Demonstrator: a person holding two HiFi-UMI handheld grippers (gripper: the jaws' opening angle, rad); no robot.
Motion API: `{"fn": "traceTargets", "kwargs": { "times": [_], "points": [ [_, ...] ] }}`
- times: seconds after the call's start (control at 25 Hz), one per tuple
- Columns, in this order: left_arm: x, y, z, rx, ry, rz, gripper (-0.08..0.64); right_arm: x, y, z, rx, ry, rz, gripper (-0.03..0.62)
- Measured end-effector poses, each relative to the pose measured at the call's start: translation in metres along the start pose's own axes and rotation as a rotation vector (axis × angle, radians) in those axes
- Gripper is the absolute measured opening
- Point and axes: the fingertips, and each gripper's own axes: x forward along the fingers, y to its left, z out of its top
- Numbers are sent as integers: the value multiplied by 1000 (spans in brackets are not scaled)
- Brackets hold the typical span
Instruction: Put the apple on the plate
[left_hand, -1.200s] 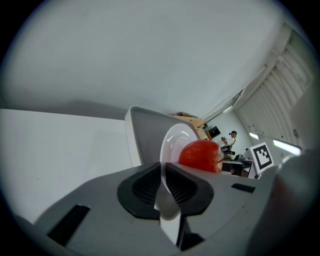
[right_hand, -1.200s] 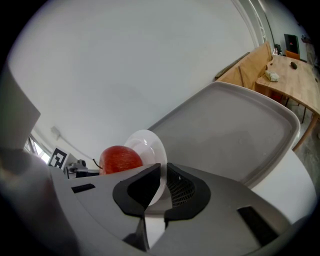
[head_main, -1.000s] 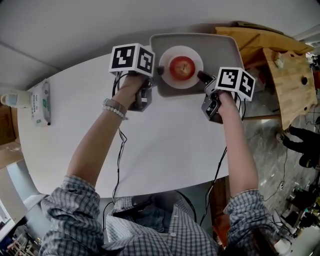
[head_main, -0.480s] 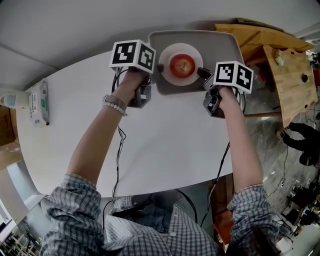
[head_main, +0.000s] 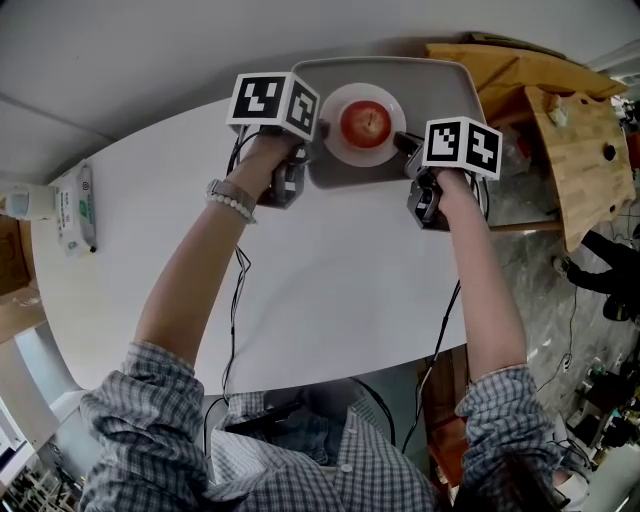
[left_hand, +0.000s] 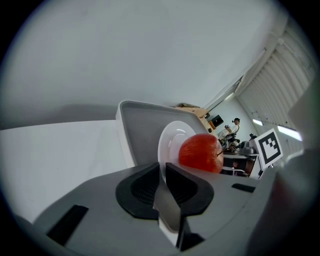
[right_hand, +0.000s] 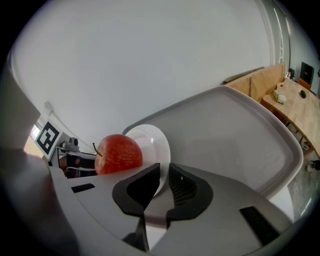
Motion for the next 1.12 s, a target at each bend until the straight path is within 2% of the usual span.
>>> {"fn": "traceTargets", "kwargs": {
  "times": [0.36, 0.52, 0.72, 0.88, 1.12],
  "points": [
    [6, -4, 6, -38, -17, 12, 37, 0, -4, -1, -18, 25, -24, 52],
    [6, -5, 7, -79, -25, -27, 43, 2, -6, -3, -36, 31, -37, 52],
    [6, -10, 10, -127, -38, -74, 100, 2, -5, -1, -30, 23, -36, 52],
    [6, -10, 11, -156, -53, -93, 113, 1, -5, 0, -26, 13, -33, 52],
    [3, -10, 14, -267, -86, -156, 140, -1, -1, 2, -31, 3, -26, 52]
  ]
}}
